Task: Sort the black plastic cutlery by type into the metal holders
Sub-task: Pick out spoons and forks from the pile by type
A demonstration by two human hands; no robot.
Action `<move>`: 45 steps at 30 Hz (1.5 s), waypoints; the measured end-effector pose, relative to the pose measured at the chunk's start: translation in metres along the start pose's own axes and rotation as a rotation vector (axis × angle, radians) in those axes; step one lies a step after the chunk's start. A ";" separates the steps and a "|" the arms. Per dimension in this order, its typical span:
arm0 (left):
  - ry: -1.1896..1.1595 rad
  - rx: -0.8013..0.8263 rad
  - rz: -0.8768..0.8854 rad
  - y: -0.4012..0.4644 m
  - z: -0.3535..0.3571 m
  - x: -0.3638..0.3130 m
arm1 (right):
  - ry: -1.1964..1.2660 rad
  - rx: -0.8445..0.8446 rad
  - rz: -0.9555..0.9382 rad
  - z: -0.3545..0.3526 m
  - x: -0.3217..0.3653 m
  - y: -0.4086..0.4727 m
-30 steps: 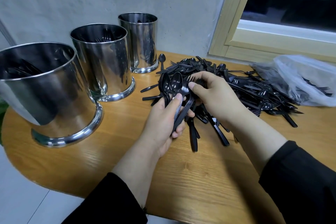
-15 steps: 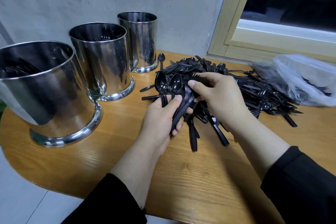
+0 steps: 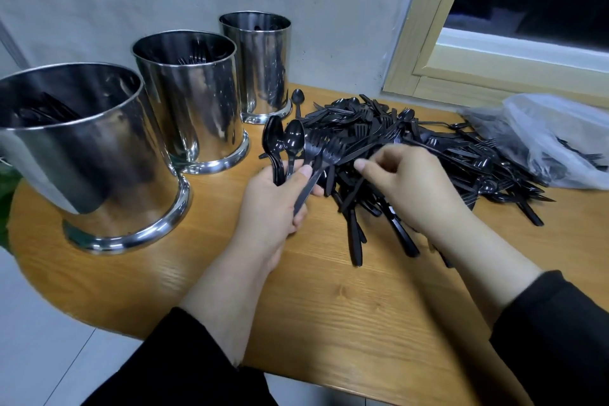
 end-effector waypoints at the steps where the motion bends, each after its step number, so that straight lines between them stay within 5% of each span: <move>1: -0.006 -0.010 0.004 0.000 -0.002 0.000 | -0.083 0.059 -0.003 0.004 -0.002 -0.007; 5: 0.013 -0.014 0.017 0.000 0.001 0.003 | -0.341 0.178 -0.013 0.022 -0.003 -0.031; 12: 0.006 -0.007 0.014 0.000 0.000 0.003 | -0.347 0.227 0.062 0.029 -0.005 -0.041; 30: -0.004 -0.009 0.061 0.002 -0.002 0.004 | 0.420 0.376 0.221 -0.017 0.001 -0.053; 45: -0.159 -0.051 0.006 0.002 -0.002 0.000 | 0.451 0.045 0.011 0.027 0.061 -0.030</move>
Point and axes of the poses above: each hand's wrist, its own y-axis towards the middle knuckle, its own z-axis out of the palm, x = y × z, the point moved 2 cm from there along y, towards the middle knuckle, and after that the axes turned 11 degrees about -y, right-handed, at the moved point
